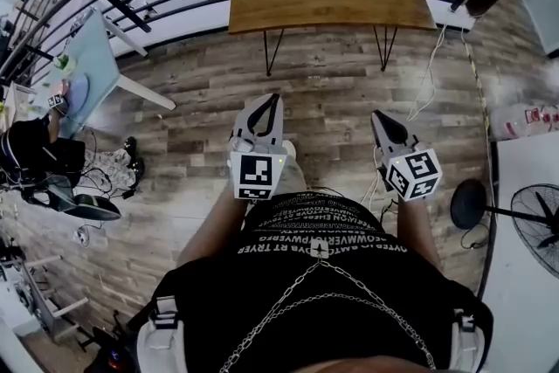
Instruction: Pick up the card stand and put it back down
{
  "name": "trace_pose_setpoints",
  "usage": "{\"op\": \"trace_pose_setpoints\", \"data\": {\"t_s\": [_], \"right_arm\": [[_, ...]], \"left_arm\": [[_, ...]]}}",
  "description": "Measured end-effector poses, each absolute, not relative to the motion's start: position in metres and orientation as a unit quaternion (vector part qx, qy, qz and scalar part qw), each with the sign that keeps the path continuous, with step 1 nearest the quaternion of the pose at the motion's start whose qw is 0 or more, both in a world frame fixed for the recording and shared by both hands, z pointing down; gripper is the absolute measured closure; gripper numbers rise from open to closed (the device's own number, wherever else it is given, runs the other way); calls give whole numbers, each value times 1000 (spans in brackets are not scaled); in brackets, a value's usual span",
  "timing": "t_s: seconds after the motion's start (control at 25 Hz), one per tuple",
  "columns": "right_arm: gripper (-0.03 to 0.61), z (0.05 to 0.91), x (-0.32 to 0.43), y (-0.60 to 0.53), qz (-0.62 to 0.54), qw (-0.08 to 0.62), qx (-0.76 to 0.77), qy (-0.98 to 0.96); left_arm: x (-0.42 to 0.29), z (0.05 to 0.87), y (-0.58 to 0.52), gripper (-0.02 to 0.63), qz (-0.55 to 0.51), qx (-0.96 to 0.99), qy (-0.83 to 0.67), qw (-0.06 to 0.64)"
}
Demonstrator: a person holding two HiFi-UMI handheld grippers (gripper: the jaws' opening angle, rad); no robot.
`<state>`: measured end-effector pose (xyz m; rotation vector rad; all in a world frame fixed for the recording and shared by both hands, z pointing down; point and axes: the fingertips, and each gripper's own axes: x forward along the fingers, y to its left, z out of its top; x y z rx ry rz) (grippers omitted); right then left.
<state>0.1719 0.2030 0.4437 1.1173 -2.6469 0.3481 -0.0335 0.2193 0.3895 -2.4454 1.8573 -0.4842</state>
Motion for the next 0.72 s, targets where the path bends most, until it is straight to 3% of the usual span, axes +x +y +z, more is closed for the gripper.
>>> {"op": "trace_pose_setpoints", "data": {"t_s": [0.28, 0.72], "right_arm": [[565, 449, 147, 177, 125, 130, 373, -910], [565, 459, 131, 122, 133, 149, 383, -902]], "left_arm": [[-52, 393, 188, 586, -180, -766, 614, 69], [-51, 407, 130, 584, -161, -798, 580, 35]]}}
